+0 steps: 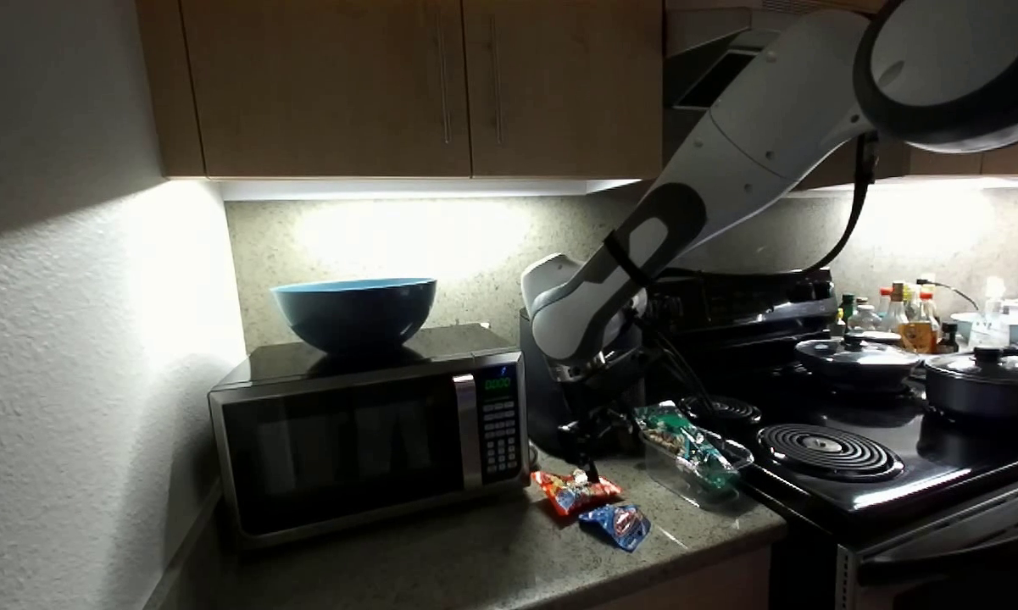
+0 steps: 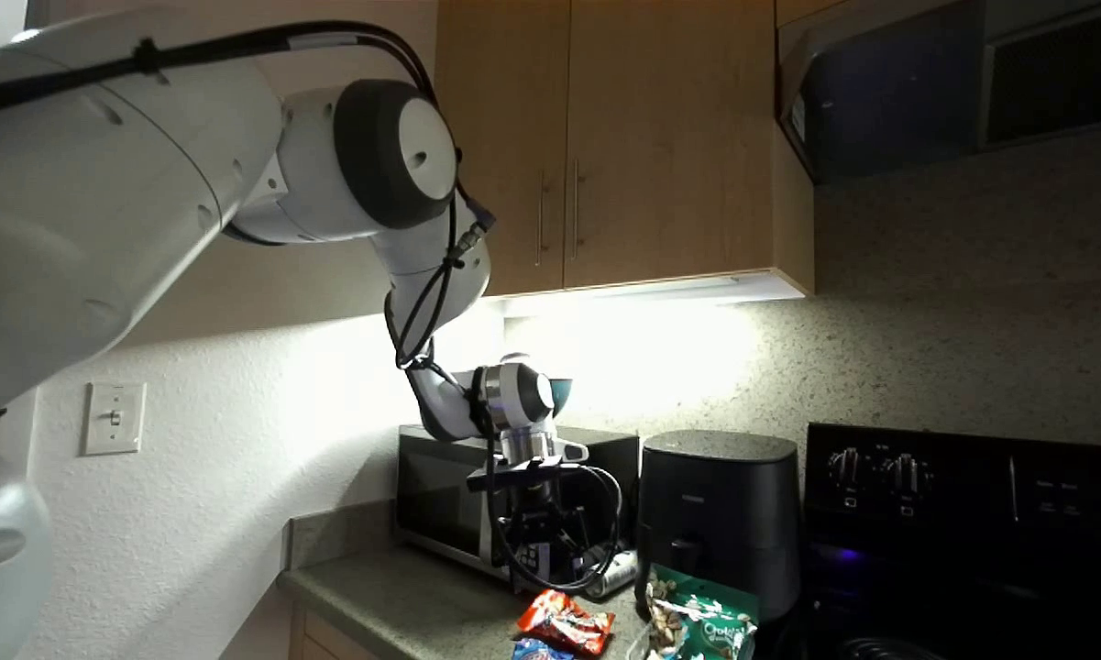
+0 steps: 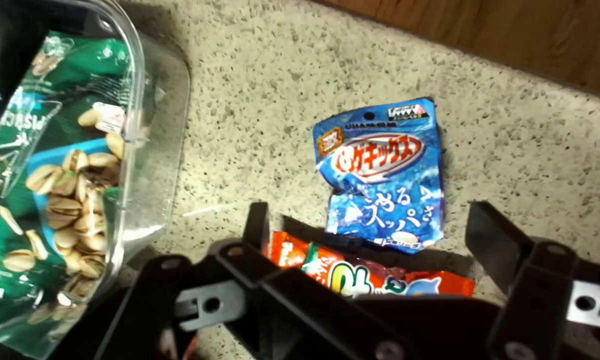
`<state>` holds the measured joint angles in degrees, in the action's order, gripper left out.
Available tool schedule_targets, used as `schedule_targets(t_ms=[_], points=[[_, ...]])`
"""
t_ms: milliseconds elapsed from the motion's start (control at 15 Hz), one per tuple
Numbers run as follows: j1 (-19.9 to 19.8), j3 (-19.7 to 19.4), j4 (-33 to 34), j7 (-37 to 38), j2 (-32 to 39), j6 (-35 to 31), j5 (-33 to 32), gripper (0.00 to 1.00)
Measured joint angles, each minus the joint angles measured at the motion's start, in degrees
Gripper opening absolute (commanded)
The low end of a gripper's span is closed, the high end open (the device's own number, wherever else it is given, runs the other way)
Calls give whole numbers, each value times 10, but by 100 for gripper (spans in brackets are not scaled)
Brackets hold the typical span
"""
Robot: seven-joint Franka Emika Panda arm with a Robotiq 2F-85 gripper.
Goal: Put the green and blue packets into the container
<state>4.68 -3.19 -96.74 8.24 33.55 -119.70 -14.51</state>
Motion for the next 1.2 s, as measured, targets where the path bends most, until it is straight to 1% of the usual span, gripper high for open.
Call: schedule_targets(t_ms=[133, 400, 467, 533, 600, 800, 867, 933, 1000, 1067, 1133, 1200], points=[[0, 7, 17, -30, 21, 3, 1, 100], [-15, 23, 50, -142, 60, 27, 4, 100], [-20, 26, 58, -167, 68, 36, 4, 97], [-24, 27, 66, -189, 76, 48, 4, 89], [-29, 27, 75, -209, 85, 59, 4, 78], [-44, 31, 107, -263, 113, 101, 4, 56], [-48, 32, 119, -276, 122, 116, 4, 78], [-52, 33, 130, -286, 131, 129, 4, 89], [-54, 34, 141, -292, 138, 142, 4, 94], [-54, 34, 149, -293, 143, 149, 4, 79], [-54, 34, 151, -293, 145, 150, 4, 84], [-54, 34, 151, -293, 146, 150, 4, 100]])
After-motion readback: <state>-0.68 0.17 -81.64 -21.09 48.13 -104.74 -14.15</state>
